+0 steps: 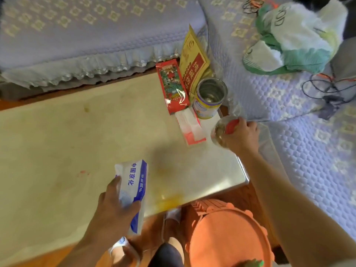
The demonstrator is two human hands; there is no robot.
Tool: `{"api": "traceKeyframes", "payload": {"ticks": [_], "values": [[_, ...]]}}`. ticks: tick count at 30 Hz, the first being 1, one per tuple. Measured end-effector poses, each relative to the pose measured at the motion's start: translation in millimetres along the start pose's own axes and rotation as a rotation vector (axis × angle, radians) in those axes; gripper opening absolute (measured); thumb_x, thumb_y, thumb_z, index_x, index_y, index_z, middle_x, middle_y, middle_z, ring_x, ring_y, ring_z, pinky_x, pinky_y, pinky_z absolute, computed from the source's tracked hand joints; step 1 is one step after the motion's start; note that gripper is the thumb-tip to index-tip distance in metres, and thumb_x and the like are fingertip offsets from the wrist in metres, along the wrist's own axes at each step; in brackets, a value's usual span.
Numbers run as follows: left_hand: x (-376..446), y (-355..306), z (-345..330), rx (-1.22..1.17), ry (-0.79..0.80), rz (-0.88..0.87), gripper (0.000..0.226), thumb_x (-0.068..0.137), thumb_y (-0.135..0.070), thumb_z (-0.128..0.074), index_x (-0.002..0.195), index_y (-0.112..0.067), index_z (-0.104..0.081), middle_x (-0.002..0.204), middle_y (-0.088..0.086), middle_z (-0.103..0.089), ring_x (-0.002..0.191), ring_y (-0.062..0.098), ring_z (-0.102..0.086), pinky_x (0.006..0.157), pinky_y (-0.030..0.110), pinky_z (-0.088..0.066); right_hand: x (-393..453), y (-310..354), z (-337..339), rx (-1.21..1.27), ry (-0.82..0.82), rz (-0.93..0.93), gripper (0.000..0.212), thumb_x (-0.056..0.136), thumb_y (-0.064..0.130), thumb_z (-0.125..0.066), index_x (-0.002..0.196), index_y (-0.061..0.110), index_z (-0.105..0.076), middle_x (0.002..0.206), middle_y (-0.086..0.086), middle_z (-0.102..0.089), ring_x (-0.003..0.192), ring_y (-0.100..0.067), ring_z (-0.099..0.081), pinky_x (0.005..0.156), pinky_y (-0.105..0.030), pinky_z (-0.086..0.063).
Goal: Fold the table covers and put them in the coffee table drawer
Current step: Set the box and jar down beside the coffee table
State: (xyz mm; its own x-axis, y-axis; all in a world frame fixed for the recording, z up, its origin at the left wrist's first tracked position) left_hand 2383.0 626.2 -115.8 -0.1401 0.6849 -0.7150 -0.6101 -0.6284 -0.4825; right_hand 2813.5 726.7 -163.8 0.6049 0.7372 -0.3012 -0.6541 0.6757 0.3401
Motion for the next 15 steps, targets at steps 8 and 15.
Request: {"api": "traceKeyframes", "payload": {"ticks": [8, 15], "values": [[53, -27, -13, 0.073, -0.051, 0.007, 0.091, 0.08, -0.029, -0.078, 0.152, -0.037, -0.023, 0.123, -0.001, -0.05, 0.112, 0.024, -0.053, 0.09, 0.045, -0.052, 55, 24, -34, -0.016, 0.047, 0.022, 0.082, 0.079, 0.064, -0.067, 0.141, 0.018, -0.039, 0.137, -0.016, -0.039, 0.129, -0.043, -0.035, 0.104, -0.049, -0.04], [69, -18, -26, -0.028, -0.014, 0.054, 0.08, 0.079, -0.028, -0.082, 0.142, -0.038, -0.034, 0.121, 0.0, -0.056, 0.106, 0.022, -0.059, 0.089, 0.05, -0.056, 73, 29, -51, -0.04, 0.045, 0.004, 0.078, 0.084, 0.069, -0.057, 0.141, 0.02, -0.039, 0.141, -0.015, -0.037, 0.133, -0.042, -0.031, 0.102, -0.049, -0.042]]}}
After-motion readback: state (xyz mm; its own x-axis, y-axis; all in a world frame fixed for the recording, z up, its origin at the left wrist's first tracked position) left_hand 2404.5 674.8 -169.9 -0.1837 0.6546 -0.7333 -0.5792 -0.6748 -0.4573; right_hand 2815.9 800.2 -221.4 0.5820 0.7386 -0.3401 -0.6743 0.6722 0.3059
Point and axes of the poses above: each hand's wrist, its own x-axis towards the middle knuckle, its own z-axis out of the back of the hand, y = z × x, the point moved 7 cm from there along x, towards the middle knuckle
